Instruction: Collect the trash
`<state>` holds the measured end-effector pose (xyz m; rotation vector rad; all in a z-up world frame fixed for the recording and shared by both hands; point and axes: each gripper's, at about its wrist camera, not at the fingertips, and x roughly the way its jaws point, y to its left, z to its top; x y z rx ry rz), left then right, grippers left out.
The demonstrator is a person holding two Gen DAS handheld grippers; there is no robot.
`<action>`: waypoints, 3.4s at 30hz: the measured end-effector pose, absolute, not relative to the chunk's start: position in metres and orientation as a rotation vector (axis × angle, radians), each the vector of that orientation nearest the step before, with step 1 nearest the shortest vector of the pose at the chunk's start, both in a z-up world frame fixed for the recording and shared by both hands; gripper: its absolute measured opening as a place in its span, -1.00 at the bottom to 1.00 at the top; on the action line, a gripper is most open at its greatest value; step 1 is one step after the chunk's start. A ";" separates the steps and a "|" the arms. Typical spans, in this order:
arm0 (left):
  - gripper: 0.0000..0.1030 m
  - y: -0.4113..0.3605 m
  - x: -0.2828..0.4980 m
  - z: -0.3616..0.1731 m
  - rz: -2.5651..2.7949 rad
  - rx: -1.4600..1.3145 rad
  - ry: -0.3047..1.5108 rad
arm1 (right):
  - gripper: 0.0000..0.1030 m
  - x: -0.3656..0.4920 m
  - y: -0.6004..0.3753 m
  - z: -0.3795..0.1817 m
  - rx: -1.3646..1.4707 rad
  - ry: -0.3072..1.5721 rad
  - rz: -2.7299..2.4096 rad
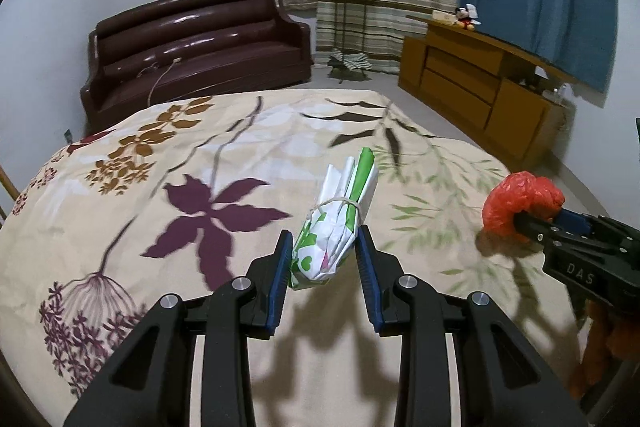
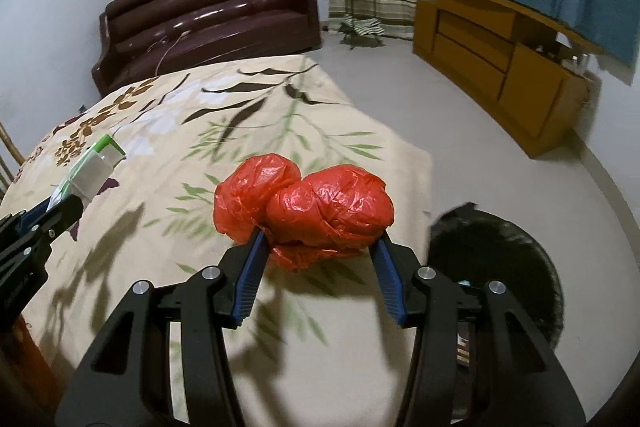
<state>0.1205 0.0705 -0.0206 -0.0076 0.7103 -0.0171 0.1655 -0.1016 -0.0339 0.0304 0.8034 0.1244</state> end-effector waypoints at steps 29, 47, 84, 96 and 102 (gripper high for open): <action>-0.35 -0.115 0.119 -0.032 -0.322 0.126 0.702 | -0.03 0.123 -0.252 -0.051 0.128 0.791 -0.156; 0.24 -0.120 0.122 -0.033 -0.288 0.125 0.690 | 0.23 0.114 -0.267 -0.052 0.160 0.775 -0.189; 0.42 -0.066 0.051 0.007 -0.186 0.058 0.620 | 0.35 0.026 -0.239 0.012 0.142 0.623 -0.160; 0.42 -0.064 0.050 0.007 -0.187 0.055 0.617 | 0.35 0.024 -0.238 0.013 0.141 0.619 -0.160; 0.42 -0.064 0.050 0.007 -0.186 0.054 0.615 | 0.35 0.024 -0.236 0.014 0.140 0.617 -0.159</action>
